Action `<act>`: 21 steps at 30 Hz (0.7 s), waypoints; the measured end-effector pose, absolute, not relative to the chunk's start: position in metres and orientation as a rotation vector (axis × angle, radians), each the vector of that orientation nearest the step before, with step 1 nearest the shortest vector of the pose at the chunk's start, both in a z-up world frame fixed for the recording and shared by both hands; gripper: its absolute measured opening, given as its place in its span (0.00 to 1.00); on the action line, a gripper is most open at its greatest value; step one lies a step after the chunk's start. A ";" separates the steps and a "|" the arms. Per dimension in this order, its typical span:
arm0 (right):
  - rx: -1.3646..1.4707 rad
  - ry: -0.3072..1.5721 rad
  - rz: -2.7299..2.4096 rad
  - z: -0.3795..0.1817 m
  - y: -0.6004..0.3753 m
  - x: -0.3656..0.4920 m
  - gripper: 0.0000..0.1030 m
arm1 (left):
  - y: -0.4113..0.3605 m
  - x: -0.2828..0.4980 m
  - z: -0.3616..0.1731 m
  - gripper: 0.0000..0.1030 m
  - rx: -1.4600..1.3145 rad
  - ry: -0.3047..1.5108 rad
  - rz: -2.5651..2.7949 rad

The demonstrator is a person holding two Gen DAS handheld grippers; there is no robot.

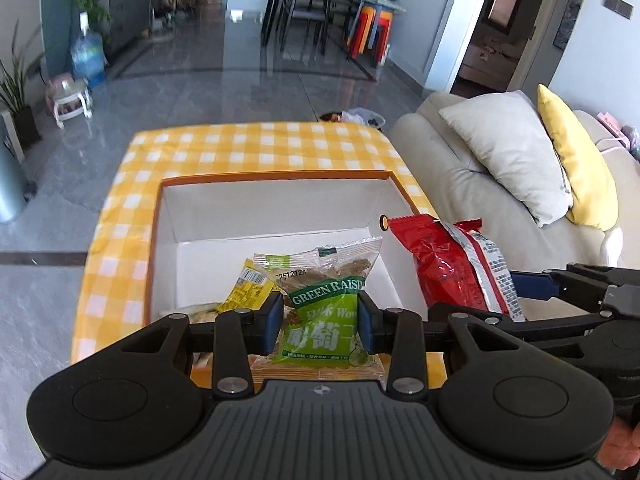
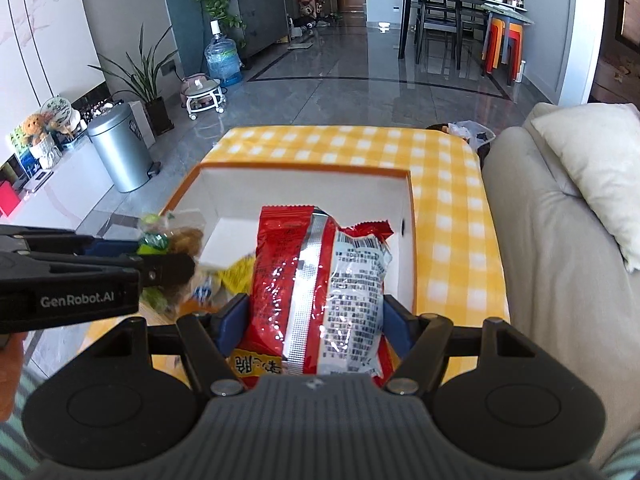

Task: Organize snacks
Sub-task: 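Carry both held bags over the orange box and lower them inside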

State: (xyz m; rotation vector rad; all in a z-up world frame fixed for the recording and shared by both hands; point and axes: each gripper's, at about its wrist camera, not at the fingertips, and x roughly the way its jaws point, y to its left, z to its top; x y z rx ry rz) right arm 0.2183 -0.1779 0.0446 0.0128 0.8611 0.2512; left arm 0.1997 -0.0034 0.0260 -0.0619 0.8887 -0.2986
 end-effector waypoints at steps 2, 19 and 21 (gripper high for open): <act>0.014 0.878 0.263 0.043 -0.178 0.235 0.66 | -0.005 0.215 0.022 0.41 -0.043 0.907 -0.297; -0.226 1.071 0.281 -0.025 -0.155 0.334 0.66 | -0.030 0.297 -0.058 0.41 0.181 1.124 -0.275; -0.272 1.091 0.285 -0.035 -0.149 0.341 0.66 | -0.032 0.301 -0.065 0.41 0.193 1.142 -0.266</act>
